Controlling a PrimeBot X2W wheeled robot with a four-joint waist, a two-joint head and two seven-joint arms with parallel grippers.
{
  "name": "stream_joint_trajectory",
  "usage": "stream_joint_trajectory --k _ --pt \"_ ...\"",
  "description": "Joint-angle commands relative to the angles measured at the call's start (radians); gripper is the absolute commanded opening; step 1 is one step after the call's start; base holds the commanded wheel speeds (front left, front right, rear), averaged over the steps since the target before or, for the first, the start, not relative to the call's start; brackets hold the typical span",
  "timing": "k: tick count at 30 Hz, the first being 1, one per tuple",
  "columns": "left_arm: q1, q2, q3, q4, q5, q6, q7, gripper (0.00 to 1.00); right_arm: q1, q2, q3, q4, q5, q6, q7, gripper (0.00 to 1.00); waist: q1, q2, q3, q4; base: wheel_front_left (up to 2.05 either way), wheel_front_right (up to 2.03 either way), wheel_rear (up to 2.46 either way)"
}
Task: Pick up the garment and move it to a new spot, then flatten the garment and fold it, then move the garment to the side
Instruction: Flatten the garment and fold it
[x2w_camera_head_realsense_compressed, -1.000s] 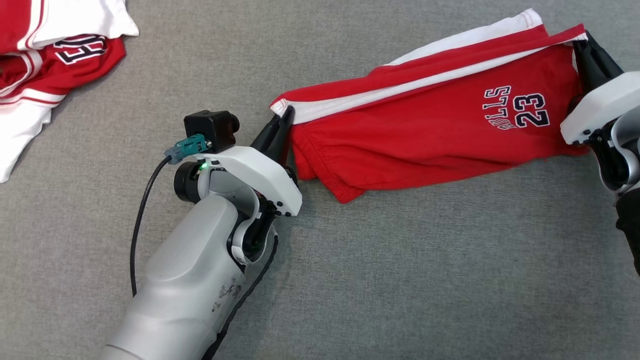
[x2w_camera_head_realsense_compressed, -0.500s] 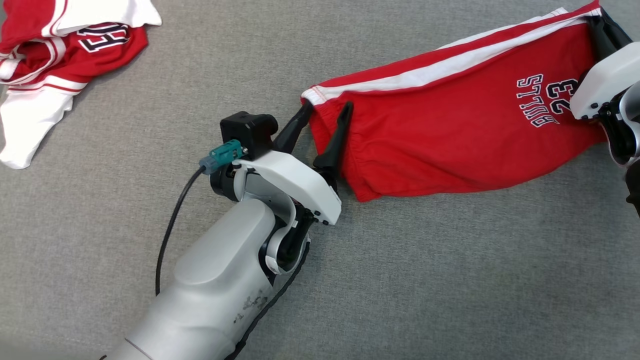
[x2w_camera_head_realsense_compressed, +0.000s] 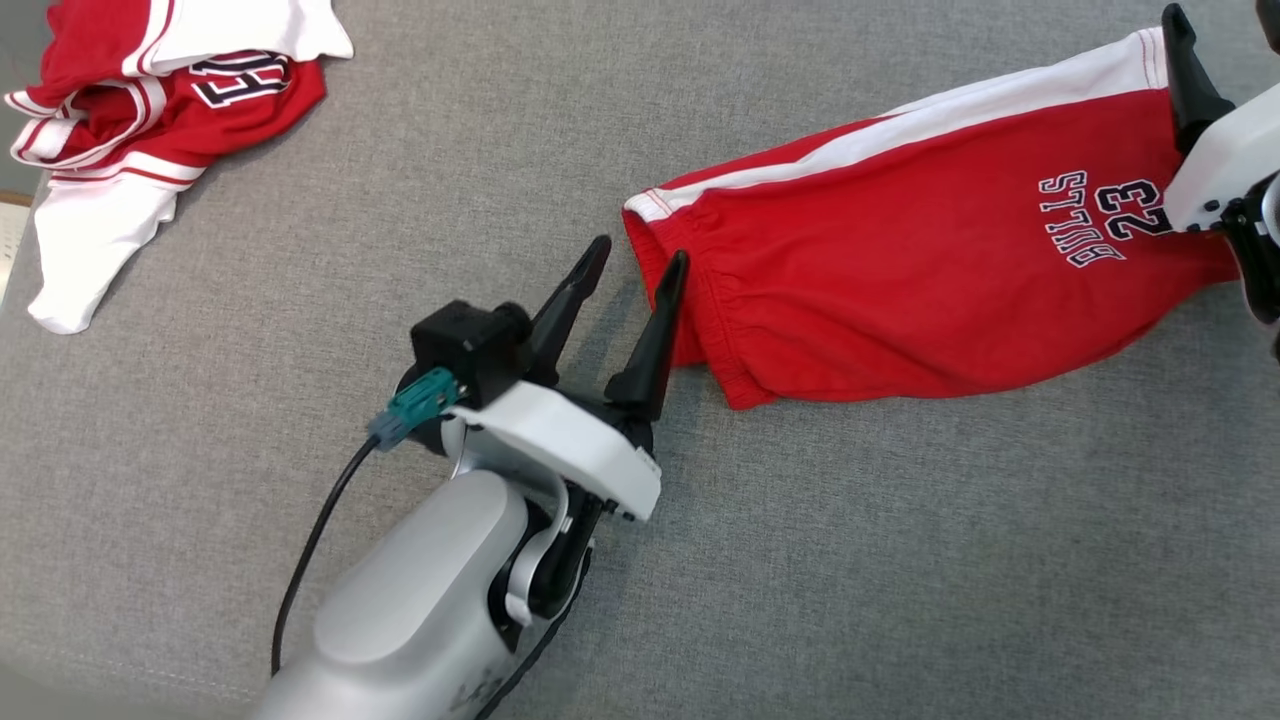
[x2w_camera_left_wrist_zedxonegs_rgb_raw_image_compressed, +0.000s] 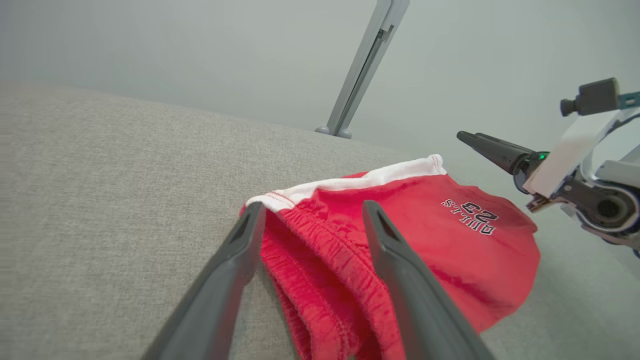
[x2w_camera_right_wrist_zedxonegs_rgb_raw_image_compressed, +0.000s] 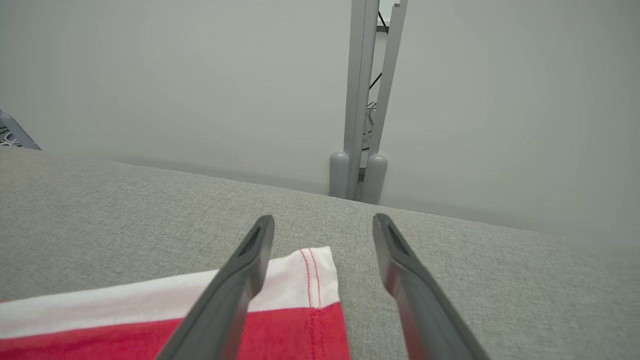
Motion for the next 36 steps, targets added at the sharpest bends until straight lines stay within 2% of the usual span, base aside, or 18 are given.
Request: stream_joint_trajectory --k 1,10,18,25,26,27,28,30,31,36 --pt "0.022 0.01 0.01 -0.019 0.006 0.005 -0.007 1.0 0.008 -0.013 0.011 0.003 0.005 0.0 -0.006 1.0 0.0 0.0 -0.008 -0.004 0.0 0.0 0.0" --pt "0.15 0.067 0.101 -0.156 0.073 0.038 -0.008 1.0 0.115 -0.069 0.117 -0.065 0.109 0.0 0.086 1.0 0.0 0.0 -0.056 -0.023 0.0 0.0 0.0" --pt "0.24 0.074 0.159 -0.198 0.093 0.032 -0.007 1.0 0.199 -0.107 0.184 -0.136 0.239 0.0 0.195 1.0 0.0 0.0 -0.064 -0.024 0.0 0.0 0.0" --pt "0.257 0.069 0.181 -0.212 0.104 0.028 -0.007 1.0 0.211 -0.105 0.22 -0.131 0.309 0.0 0.291 1.0 0.0 0.0 -0.056 -0.008 0.0 0.0 0.0" --pt "0.258 0.067 0.183 -0.213 0.106 0.026 -0.007 1.0 0.213 -0.099 0.226 -0.13 0.316 0.0 0.305 0.82 0.0 0.0 -0.057 -0.006 0.0 0.0 0.0" --pt "0.26 0.066 0.185 -0.213 0.108 0.025 -0.007 1.0 0.214 -0.097 0.231 -0.131 0.322 0.0 0.311 0.5 0.0 0.0 -0.058 -0.004 0.0 0.0 0.0" --pt "0.261 0.066 0.188 -0.213 0.11 0.024 -0.007 1.0 0.212 -0.095 0.235 -0.131 0.328 0.0 0.316 0.43 0.0 0.0 -0.06 -0.003 0.0 0.0 0.0" --pt "0.264 0.065 0.192 -0.211 0.113 0.022 -0.007 1.0 0.21 -0.096 0.243 -0.13 0.335 0.0 0.32 0.2 0.0 0.0 -0.064 -0.003 0.0 0.0 0.0" --pt "0.265 0.064 0.194 -0.209 0.113 0.021 -0.007 1.0 0.207 -0.097 0.246 -0.129 0.339 0.0 0.317 0.02 0.0 0.0 -0.065 -0.003 0.0 0.0 0.0" --pt "0.272 0.06 0.204 -0.206 0.124 0.017 -0.007 1.0 0.207 -0.089 0.236 -0.13 0.37 0.0 0.268 0.0 0.0 0.0 -0.078 -0.013 0.0 0.0 0.0"
